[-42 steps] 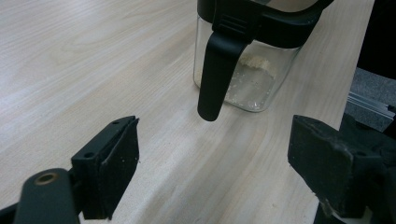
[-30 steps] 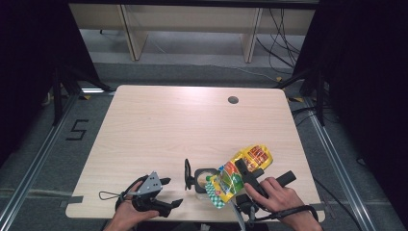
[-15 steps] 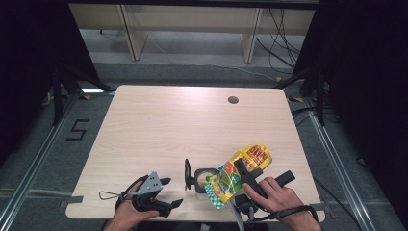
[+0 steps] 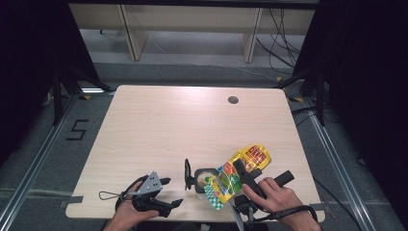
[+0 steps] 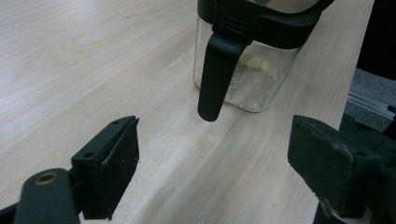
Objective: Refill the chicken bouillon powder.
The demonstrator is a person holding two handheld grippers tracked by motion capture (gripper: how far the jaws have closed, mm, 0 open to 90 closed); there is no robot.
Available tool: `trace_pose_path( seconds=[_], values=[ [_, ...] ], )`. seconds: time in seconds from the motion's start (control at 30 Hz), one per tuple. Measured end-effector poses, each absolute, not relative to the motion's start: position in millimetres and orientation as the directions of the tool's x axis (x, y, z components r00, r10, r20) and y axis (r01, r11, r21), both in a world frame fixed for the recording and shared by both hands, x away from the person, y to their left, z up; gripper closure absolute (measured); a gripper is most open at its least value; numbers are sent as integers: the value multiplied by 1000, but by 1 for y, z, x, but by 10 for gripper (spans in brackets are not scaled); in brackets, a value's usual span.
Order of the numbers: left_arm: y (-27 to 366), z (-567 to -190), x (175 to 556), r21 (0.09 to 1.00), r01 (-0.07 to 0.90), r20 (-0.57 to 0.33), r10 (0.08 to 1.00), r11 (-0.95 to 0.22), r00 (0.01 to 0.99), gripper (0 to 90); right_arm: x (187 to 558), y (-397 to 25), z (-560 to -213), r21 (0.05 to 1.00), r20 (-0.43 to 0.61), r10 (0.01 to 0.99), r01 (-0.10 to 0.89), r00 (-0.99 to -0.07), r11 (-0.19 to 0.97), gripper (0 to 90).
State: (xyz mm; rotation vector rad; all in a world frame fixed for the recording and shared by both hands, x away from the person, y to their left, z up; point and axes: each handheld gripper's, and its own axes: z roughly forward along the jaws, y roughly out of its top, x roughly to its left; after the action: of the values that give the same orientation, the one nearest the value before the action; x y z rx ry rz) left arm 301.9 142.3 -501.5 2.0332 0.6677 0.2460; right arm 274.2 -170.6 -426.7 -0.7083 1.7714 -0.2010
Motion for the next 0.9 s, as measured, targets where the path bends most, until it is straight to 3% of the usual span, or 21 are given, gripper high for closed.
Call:
trace_pose_path(
  seconds=[0.9],
  values=[
    [142, -502, 301, 842, 370, -102, 558, -392, 824, 164, 273, -172, -424, -491, -810, -566, -355, -151, 796, 445]
  ],
)
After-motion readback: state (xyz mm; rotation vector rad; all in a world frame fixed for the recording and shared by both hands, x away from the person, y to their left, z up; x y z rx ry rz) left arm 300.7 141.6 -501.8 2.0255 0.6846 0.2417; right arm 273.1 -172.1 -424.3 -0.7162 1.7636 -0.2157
